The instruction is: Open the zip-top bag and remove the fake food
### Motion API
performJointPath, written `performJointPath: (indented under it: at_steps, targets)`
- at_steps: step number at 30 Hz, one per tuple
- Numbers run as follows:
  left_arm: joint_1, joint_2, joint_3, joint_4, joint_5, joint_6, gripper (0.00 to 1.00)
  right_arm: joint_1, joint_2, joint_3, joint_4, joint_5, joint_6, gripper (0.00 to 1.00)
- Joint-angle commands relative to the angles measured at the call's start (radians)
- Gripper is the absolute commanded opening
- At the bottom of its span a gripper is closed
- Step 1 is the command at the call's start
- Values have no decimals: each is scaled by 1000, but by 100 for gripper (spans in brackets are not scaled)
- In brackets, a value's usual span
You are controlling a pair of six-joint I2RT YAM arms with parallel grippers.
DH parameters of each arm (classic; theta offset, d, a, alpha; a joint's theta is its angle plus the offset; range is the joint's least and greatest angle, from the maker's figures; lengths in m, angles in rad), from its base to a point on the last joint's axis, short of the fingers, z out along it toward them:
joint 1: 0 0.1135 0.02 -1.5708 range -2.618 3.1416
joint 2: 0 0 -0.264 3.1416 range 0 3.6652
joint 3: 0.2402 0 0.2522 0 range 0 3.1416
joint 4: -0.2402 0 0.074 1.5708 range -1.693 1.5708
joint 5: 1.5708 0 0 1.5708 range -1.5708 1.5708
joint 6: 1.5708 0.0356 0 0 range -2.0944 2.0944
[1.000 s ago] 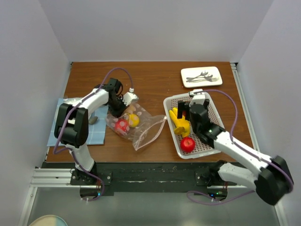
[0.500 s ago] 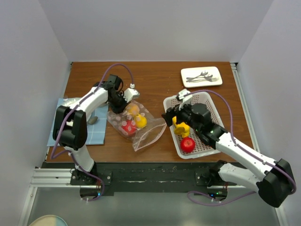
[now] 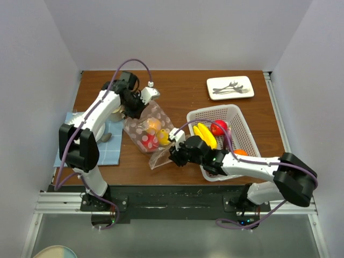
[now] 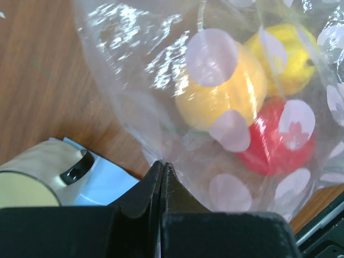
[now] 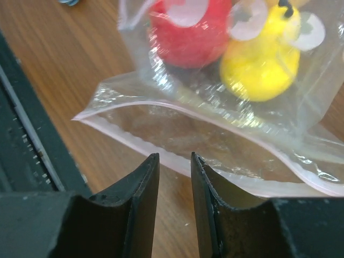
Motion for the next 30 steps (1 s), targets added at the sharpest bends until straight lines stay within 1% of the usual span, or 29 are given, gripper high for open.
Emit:
performJointPath:
  at_steps: [1,3,6,7,8,9,10,11,13,14,15,16,17,19,21,26,28,30]
  targets:
    - [0,-97,45,-94,39,9,0,7,30,-19,134,122,17,34]
    - [-2,-109,-5,-88,38,13,0,6,73,-13,145,193,23,33]
    - [-2,-121,-80,-68,35,20,0,6,129,-10,184,250,31,32]
    - [-2,-126,-99,-53,35,19,0,7,142,-10,204,281,37,32]
    - [-2,-130,-113,-44,33,19,0,7,175,-6,207,295,40,35]
    - [-2,-130,-134,-35,30,19,0,7,191,2,211,306,40,40]
    - [-2,-130,-142,-19,30,17,0,7,208,7,215,319,48,46]
    - [-2,-127,-150,-10,29,16,0,7,221,10,223,318,51,56]
    - [-3,-108,-165,19,25,13,0,10,257,16,241,315,54,68]
    - [-3,-98,-170,28,25,10,0,16,264,19,250,323,54,84]
    - [-3,-88,-180,53,22,5,0,22,280,17,258,339,53,94]
    - [-5,-66,-185,64,22,2,0,30,283,14,285,361,50,98]
    - [-8,-55,-188,73,21,2,0,48,287,2,310,420,40,99]
    - [-12,-23,-205,108,7,-1,0,76,294,-10,403,480,-7,99]
    - [-19,0,-216,134,-4,0,0,99,304,-6,448,530,-50,99]
    - [-41,86,-223,162,4,11,0,101,386,49,531,533,-113,99]
    - [-55,110,-233,157,18,35,0,101,412,83,559,525,-124,99]
    - [-77,130,-234,138,42,60,0,101,448,108,574,516,-170,99]
